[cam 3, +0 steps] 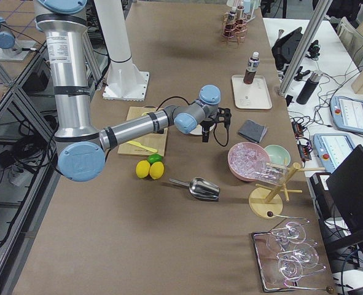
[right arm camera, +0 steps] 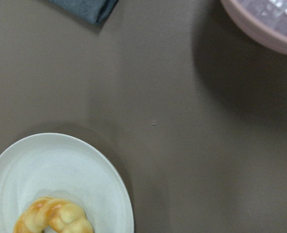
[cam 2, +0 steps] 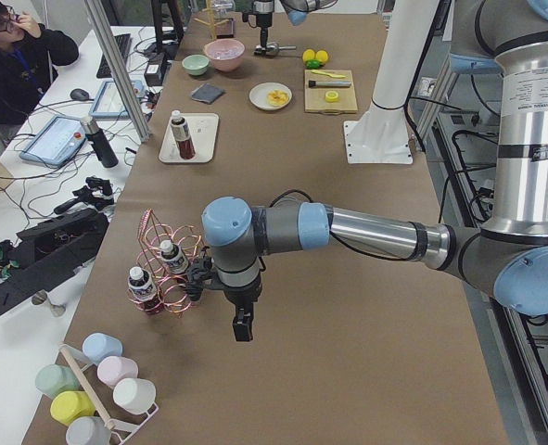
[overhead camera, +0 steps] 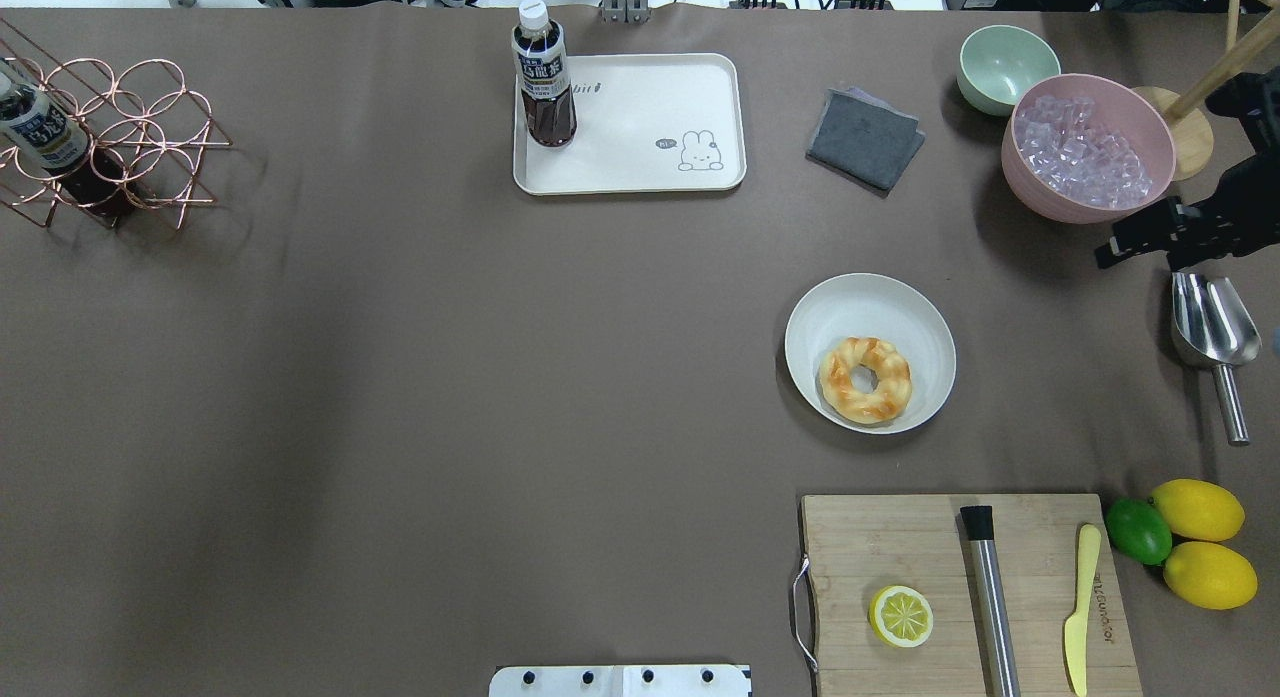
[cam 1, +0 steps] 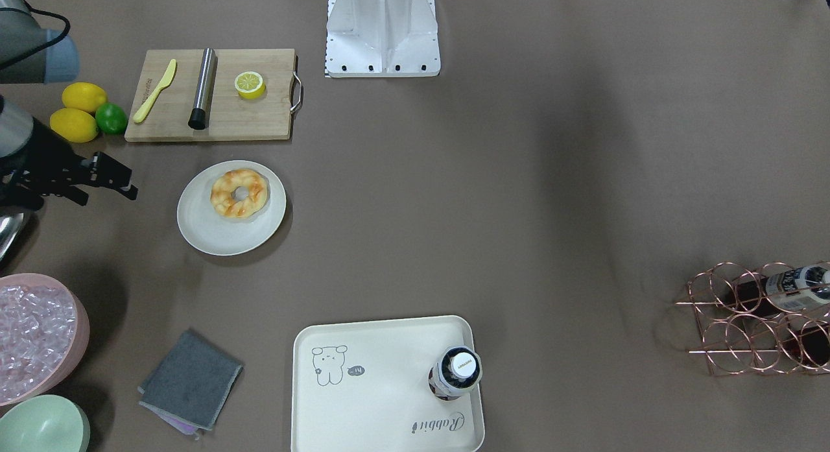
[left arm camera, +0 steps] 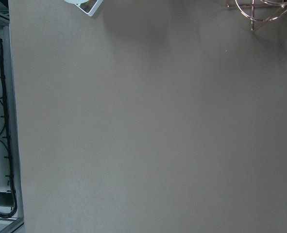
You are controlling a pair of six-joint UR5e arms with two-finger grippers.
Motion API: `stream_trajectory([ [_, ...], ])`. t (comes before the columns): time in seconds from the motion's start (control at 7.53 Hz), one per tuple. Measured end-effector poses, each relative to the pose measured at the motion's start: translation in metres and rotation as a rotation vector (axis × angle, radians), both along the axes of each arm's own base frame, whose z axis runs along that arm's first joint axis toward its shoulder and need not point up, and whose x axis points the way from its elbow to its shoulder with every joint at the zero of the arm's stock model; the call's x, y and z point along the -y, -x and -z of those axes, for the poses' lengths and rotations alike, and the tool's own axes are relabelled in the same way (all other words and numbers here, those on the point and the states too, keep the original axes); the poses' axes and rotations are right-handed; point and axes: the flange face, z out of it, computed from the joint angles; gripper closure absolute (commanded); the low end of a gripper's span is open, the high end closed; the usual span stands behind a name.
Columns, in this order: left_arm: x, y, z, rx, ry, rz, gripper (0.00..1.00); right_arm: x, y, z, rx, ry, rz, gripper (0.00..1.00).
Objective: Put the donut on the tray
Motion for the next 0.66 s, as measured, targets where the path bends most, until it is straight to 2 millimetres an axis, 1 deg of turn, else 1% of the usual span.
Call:
stream_trajectory([
  [0.13, 0.000, 0.001, 0.001, 0.001, -0.002, 0.002, 0.02, -0.008, 0.030, 0.005, 0.003, 0.007, -0.021, 0.00],
  [0.27, 0.000, 0.001, 0.001, 0.001, -0.003, 0.002, 0.02, -0.016, 0.055, 0.001, 0.012, 0.018, -0.043, 0.00],
  [0.53, 0.000, 0.002, 0.001, 0.002, -0.002, 0.004, 0.02, -0.028, 0.083, -0.012, 0.019, 0.023, -0.062, 0.00],
  [0.66, 0.000, 0.002, 0.001, 0.002, -0.002, 0.004, 0.02, -0.034, 0.094, -0.013, 0.013, 0.025, -0.071, 0.00],
])
